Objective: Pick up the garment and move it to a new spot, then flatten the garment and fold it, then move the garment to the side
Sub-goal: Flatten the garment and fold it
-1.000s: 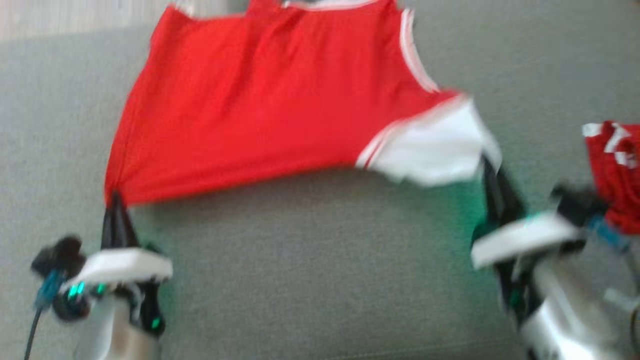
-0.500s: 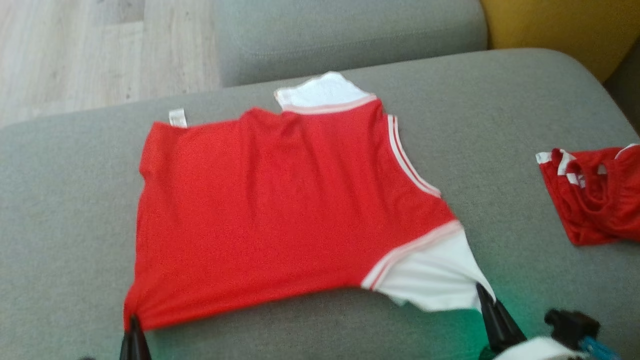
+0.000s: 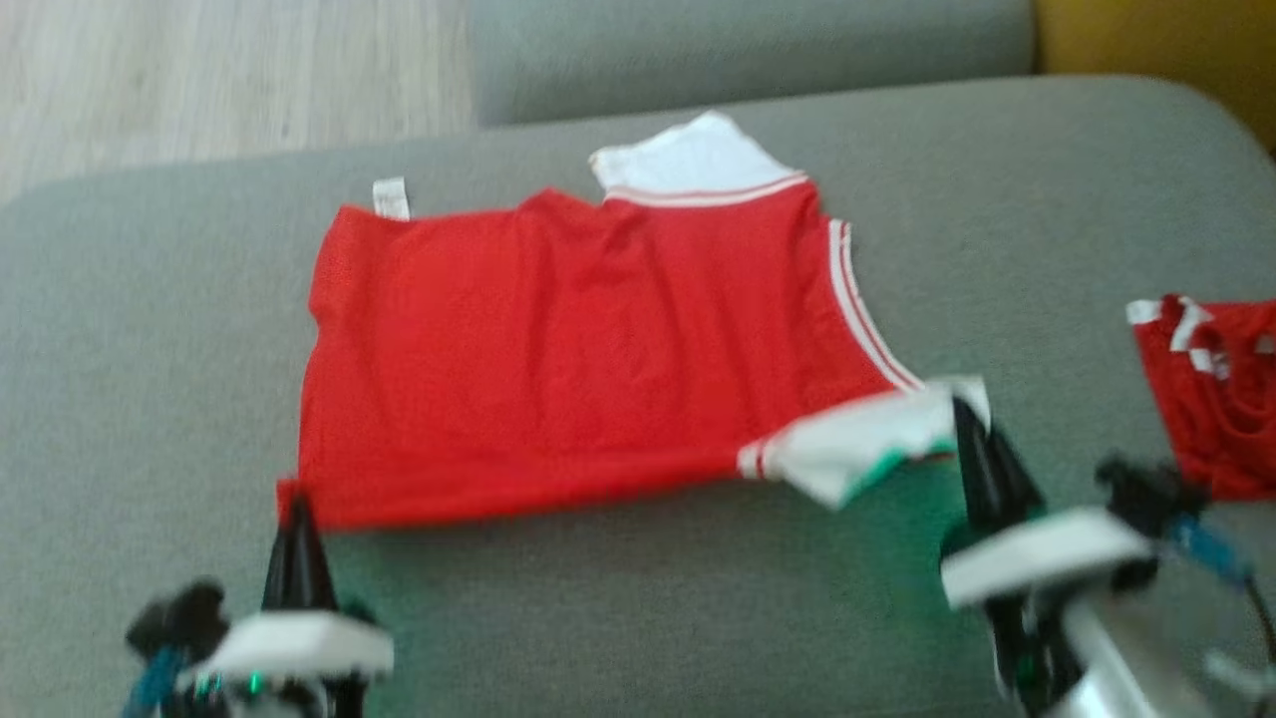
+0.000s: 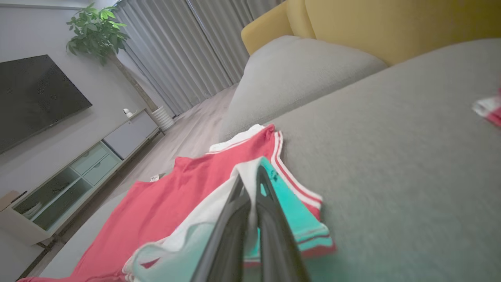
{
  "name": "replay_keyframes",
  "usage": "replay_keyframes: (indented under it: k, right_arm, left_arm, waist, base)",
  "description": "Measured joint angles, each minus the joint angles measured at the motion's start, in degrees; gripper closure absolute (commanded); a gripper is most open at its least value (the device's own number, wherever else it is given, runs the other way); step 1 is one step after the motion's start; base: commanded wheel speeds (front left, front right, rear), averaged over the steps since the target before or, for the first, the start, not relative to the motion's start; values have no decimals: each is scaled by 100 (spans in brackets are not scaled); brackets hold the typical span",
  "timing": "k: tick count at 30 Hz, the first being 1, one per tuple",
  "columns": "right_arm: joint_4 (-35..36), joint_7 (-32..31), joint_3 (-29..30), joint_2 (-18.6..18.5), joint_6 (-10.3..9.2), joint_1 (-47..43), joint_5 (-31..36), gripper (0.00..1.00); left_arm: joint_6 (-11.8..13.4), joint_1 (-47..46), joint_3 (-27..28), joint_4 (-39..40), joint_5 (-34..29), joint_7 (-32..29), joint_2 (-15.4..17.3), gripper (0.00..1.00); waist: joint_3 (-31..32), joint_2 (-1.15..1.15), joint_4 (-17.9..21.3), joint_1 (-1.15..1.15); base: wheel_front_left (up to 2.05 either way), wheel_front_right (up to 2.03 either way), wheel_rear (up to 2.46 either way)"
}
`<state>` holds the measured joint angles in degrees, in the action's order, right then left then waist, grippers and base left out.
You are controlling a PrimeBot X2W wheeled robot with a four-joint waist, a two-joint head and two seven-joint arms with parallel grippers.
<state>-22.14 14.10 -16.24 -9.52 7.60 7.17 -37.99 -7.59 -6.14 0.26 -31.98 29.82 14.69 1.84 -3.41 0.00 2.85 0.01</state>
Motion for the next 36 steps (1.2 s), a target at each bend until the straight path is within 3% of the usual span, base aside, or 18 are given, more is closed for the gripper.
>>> replay_keyframes:
  k: [8, 16, 17, 18, 19, 20, 23, 28, 31, 36]
  right_arm:
    - [-876, -60, -54, 25, 0, 1583, 250, 100]
    - [-2062, -47, -123, 166, 0, 2590, 447, 100]
    - [-2199, -44, -80, 183, 0, 2676, 466, 77]
    - [-2334, -34, 1, 198, 0, 2750, 506, 7]
    - [-2460, -15, 55, 199, 0, 2810, 558, 0]
    - [-2460, -15, 55, 199, 0, 2810, 558, 0]
    - [-2499, 10, 244, 200, 0, 2875, 913, 0]
    - [-1694, 21, 915, 234, 0, 2636, 1942, 0]
    - [-1270, 27, 1218, 393, 0, 2032, 2441, 0]
    - [-977, 26, 1373, 575, 0, 854, 2876, 0]
  left_arm:
    - [176, -1230, -78, -700, -214, 0, -7, 100]
    - [355, -2089, -191, -1316, -229, 0, -21, 100]
    - [391, -2140, -186, -1365, -248, 0, -24, 100]
    - [431, -2176, -177, -1384, -278, 0, -26, 100]
    - [482, -2185, -168, -1363, -344, 0, -26, 60]
    - [482, -2185, -168, -1363, -344, 0, -26, 0]
    - [627, -2159, -137, -1189, -690, 0, -27, 0]
    - [767, -1783, -33, -320, -1558, 0, -23, 0]
    - [811, -1161, -110, 46, -1949, 0, -22, 0]
    - [950, -120, -223, 323, -2035, 0, -15, 0]
  waist:
    - [-562, 0, -156, 1]
    - [-1055, 0, -301, 1]
    - [-1092, 0, -317, 1]
    - [-1119, 0, -329, 1]
    - [-1140, 0, -339, 1]
    - [-1140, 0, -339, 1]
    - [-1150, 0, -350, 0]
    - [-1009, 0, -334, 0]
    - [-859, 0, -321, -1]
    - [-524, 0, -308, -2]
  base:
    - [0, 0, 0]
    - [0, 0, 0]
    - [0, 0, 0]
    - [0, 0, 0]
    - [0, 0, 0]
    - [0, 0, 0]
    - [0, 0, 0]
    - [0, 0, 0]
    - [0, 0, 0]
    - [0, 0, 0]
